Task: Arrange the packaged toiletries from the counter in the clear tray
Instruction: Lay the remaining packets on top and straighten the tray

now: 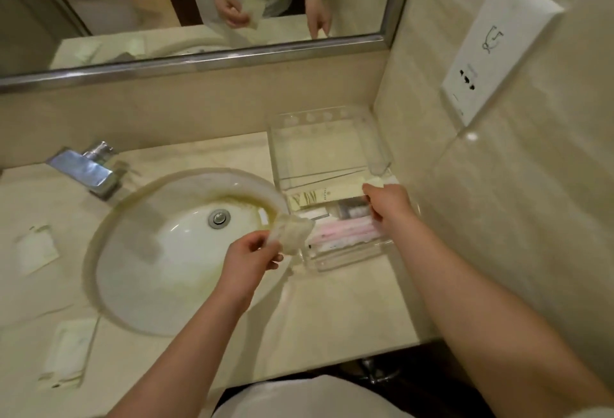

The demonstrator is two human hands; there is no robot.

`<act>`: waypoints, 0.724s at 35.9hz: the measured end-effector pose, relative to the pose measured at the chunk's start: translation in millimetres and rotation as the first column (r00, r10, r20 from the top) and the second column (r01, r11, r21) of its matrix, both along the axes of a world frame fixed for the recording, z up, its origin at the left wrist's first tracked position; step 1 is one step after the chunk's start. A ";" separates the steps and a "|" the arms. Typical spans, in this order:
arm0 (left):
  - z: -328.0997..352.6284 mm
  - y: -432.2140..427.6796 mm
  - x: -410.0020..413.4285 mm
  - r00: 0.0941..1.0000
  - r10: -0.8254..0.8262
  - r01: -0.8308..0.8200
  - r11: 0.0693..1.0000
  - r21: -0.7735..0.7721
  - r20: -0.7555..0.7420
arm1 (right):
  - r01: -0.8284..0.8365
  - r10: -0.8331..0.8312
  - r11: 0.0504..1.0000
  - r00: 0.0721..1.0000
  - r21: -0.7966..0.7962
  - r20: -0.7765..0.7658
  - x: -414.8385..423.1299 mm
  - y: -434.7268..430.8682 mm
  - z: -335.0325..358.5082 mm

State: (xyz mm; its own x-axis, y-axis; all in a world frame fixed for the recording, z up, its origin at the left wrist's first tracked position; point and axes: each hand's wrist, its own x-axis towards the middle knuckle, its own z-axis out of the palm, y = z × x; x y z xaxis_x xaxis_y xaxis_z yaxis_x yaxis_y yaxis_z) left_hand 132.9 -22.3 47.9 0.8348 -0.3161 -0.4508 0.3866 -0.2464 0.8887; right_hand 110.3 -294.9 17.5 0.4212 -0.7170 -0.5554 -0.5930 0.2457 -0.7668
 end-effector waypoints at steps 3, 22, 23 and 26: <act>-1.2 -5.2 6.8 1.000 -0.002 0.002 0.998 0.055 0.004 | -0.090 0.084 0.991 0.994 -0.100 -0.065 11.3 -8.7 -7.2; -5.5 -44.6 34.6 0.967 -0.238 0.246 0.965 -0.096 0.091 | -0.451 0.452 0.890 0.892 -0.062 -0.004 -13.8 25.5 15.4; -5.3 -48.3 35.5 0.959 -0.270 0.279 0.956 -0.096 0.089 | -0.534 0.534 0.845 0.846 0.039 0.018 -19.2 28.6 15.1; -5.5 -59.6 37.5 0.930 -0.357 0.364 0.927 -0.084 0.087 | -0.627 0.609 0.751 0.779 0.209 0.147 -32.7 34.7 10.3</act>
